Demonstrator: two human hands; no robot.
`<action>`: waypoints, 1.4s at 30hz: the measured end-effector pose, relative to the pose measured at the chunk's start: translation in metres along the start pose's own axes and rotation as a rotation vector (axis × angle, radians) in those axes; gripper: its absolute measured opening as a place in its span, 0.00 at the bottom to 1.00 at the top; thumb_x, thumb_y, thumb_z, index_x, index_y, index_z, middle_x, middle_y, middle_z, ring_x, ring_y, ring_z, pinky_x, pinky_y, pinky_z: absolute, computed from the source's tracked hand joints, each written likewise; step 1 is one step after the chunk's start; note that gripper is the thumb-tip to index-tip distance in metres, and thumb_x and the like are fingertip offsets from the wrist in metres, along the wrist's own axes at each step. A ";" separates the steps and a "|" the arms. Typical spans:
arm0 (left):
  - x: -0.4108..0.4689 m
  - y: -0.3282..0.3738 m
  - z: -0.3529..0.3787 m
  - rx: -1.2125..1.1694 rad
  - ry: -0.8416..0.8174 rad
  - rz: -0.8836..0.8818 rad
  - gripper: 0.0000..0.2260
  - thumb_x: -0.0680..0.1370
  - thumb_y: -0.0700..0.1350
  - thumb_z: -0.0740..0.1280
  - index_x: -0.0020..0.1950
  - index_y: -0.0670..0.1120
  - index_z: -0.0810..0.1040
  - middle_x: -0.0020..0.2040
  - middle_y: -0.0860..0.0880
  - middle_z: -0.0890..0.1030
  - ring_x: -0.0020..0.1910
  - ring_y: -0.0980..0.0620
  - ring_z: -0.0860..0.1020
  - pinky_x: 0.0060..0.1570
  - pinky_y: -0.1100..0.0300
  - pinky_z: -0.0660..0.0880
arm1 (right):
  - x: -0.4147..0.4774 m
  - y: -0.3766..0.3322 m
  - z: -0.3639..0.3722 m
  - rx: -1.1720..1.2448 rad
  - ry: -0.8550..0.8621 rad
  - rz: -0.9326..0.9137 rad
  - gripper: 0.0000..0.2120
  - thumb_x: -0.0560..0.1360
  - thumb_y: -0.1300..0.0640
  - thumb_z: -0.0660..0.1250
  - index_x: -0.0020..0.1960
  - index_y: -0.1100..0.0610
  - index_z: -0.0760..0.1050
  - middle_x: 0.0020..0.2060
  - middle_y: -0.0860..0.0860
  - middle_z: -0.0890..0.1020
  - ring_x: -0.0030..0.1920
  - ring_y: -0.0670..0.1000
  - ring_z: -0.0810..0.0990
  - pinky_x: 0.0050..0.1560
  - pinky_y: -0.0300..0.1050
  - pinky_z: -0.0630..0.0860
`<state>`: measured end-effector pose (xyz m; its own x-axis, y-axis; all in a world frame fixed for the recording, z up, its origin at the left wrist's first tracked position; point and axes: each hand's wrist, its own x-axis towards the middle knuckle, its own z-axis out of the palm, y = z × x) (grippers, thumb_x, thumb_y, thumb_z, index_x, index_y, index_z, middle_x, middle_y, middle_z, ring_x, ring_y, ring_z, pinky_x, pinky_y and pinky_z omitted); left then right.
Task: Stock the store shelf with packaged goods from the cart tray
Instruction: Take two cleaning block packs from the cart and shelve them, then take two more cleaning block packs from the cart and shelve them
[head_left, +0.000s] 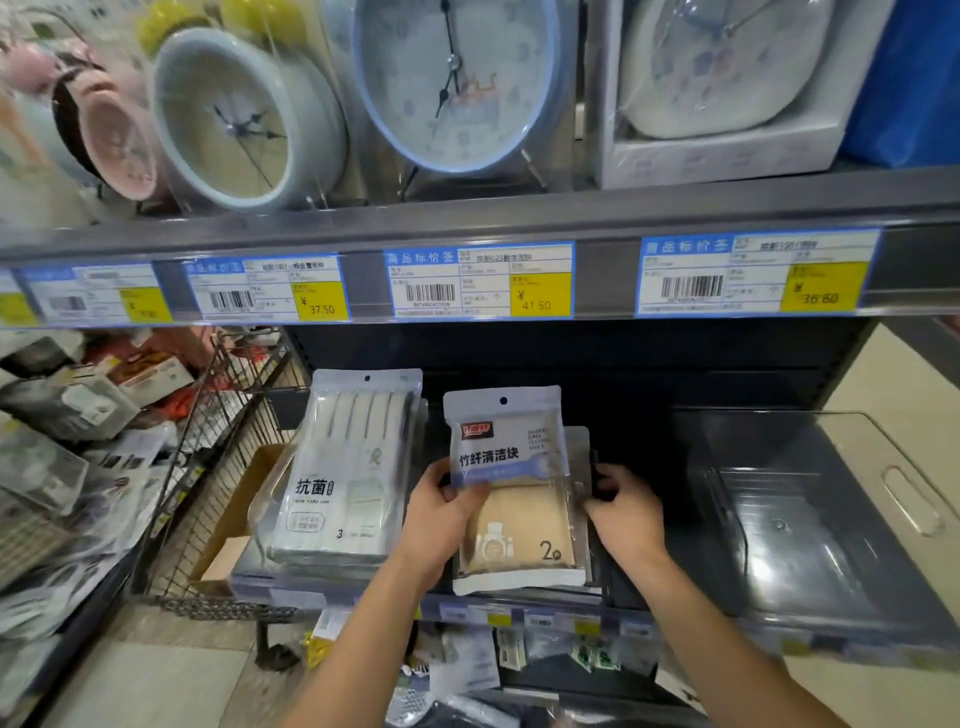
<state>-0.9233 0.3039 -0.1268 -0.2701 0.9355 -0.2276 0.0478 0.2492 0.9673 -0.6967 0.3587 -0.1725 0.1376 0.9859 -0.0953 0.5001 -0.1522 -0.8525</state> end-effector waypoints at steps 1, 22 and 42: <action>0.004 -0.001 0.002 -0.009 -0.017 -0.007 0.17 0.79 0.42 0.75 0.65 0.49 0.74 0.56 0.50 0.85 0.49 0.56 0.86 0.44 0.66 0.81 | -0.002 0.000 0.000 0.007 0.049 0.001 0.19 0.75 0.59 0.73 0.66 0.56 0.78 0.54 0.51 0.84 0.53 0.52 0.82 0.49 0.39 0.72; 0.043 -0.039 0.031 0.817 -0.035 0.135 0.29 0.74 0.61 0.64 0.69 0.46 0.75 0.61 0.43 0.78 0.61 0.41 0.74 0.58 0.52 0.71 | -0.002 -0.022 0.013 -0.198 -0.023 0.077 0.15 0.78 0.49 0.71 0.63 0.54 0.80 0.48 0.49 0.83 0.41 0.44 0.78 0.33 0.33 0.69; -0.067 0.010 -0.075 1.058 0.352 0.481 0.19 0.78 0.52 0.60 0.63 0.44 0.80 0.57 0.44 0.80 0.53 0.41 0.79 0.52 0.46 0.79 | -0.082 -0.110 0.071 -0.419 -0.253 -0.493 0.24 0.80 0.55 0.65 0.76 0.51 0.71 0.75 0.48 0.72 0.72 0.52 0.73 0.68 0.47 0.72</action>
<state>-0.9772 0.2253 -0.0936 -0.2477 0.9104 0.3314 0.9322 0.1308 0.3375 -0.8233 0.2995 -0.1072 -0.3680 0.9253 0.0918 0.7480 0.3532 -0.5619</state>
